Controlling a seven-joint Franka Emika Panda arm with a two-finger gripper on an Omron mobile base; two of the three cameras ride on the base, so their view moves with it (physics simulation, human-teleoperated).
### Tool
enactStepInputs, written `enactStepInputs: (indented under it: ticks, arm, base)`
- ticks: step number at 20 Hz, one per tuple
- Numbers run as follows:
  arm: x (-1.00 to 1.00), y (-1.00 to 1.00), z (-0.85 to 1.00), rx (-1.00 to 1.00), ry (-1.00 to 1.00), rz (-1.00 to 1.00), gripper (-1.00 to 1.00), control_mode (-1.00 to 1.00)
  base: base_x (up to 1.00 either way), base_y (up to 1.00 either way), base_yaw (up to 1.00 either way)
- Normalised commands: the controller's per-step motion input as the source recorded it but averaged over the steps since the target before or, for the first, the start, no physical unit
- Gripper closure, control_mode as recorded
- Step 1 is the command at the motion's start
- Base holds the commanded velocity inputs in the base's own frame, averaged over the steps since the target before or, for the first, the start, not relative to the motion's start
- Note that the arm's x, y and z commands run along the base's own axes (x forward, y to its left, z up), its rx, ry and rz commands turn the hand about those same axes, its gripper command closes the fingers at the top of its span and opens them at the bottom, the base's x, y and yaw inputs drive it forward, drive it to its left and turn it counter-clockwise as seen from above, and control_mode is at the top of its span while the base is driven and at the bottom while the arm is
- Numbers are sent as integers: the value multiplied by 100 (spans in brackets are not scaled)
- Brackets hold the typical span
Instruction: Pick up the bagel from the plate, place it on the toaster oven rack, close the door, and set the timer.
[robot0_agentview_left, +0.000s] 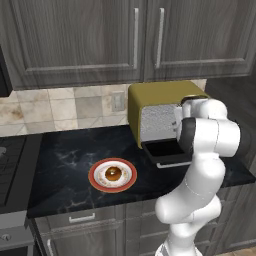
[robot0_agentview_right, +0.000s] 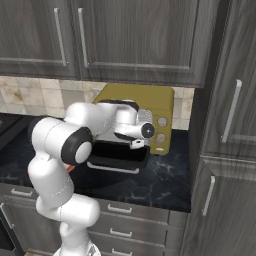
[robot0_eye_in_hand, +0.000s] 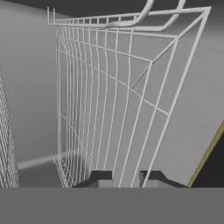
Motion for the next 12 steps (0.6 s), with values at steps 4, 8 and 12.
enactStepInputs:
  ticks: [4, 8, 12]
  arm:
    - [-100, -43, -100, -4, 50, 4, 100, -100]
    - [-100, -46, -100, -3, 42, 6, 100, -100]
    - [-100, -27, -100, -9, 48, 3, 100, -100]
  base:
    - [0, 0, 0]
    - [0, 0, 0]
    - [0, 0, 0]
